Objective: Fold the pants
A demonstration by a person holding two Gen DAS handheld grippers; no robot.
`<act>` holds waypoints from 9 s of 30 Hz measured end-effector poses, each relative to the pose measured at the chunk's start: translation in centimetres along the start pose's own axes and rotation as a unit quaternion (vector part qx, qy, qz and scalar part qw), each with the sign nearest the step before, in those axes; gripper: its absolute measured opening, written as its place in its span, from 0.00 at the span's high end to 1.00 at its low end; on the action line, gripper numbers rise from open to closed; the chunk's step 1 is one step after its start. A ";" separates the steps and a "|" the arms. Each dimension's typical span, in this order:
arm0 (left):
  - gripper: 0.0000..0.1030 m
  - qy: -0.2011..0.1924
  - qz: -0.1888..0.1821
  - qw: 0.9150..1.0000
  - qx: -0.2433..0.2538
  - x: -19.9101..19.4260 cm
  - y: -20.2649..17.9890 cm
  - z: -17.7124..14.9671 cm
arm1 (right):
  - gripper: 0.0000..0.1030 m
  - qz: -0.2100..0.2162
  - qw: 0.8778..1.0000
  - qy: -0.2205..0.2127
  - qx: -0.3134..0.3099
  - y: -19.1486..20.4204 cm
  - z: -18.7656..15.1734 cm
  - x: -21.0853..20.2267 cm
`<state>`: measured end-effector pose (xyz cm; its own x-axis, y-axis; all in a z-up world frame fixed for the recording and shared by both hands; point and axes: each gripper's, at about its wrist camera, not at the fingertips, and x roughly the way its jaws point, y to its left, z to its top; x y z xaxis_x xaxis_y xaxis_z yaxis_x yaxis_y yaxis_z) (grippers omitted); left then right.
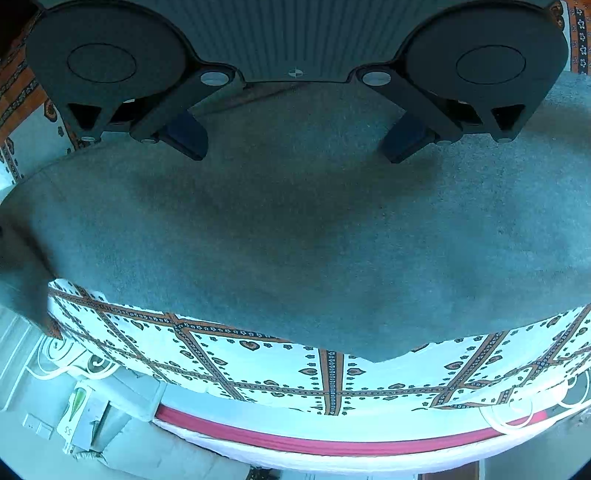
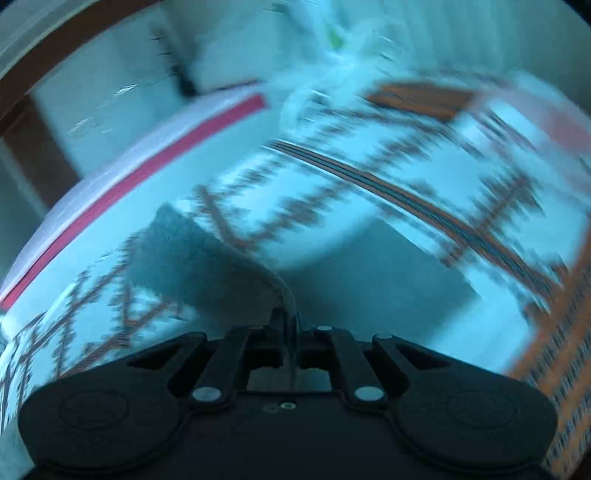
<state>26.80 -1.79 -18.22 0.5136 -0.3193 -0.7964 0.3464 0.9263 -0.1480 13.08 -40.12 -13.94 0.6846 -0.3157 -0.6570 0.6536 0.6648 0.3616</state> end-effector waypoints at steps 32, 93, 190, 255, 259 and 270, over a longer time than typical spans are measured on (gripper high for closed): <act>0.00 -0.001 0.015 1.000 0.017 0.5 -0.6 0.0 | 1.00 0.031 0.972 0.011 0.234 -7.1 -0.3 3.8; 0.00 -0.005 0.036 0.999 0.000 0.3 -1.7 0.6 | 0.68 0.140 0.981 0.078 -0.114 10.5 -6.0 2.4; 0.00 -0.030 -0.015 0.987 0.160 5.5 -21.1 0.2 | 0.93 0.159 0.977 -0.018 0.144 -5.4 0.3 1.1; 0.00 -0.029 0.109 0.979 -0.171 -4.1 14.6 -1.3 | 0.87 0.234 0.914 0.098 -0.317 30.5 -25.3 -1.8; 0.00 -0.027 0.109 0.979 -0.171 -3.8 14.7 -1.4 | 0.59 0.252 0.908 0.115 -0.315 31.3 -25.3 -2.1; 0.00 -0.032 0.102 0.978 -0.180 -4.3 14.7 -1.6 | 0.69 0.305 0.923 0.147 -0.186 29.3 -22.4 -2.4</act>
<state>28.45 13.56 -17.94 0.5952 -0.1225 -0.7942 -0.0601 0.9788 -0.1960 23.36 -4.69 -16.64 0.7358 0.3541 -0.5772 -0.0167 0.8616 0.5073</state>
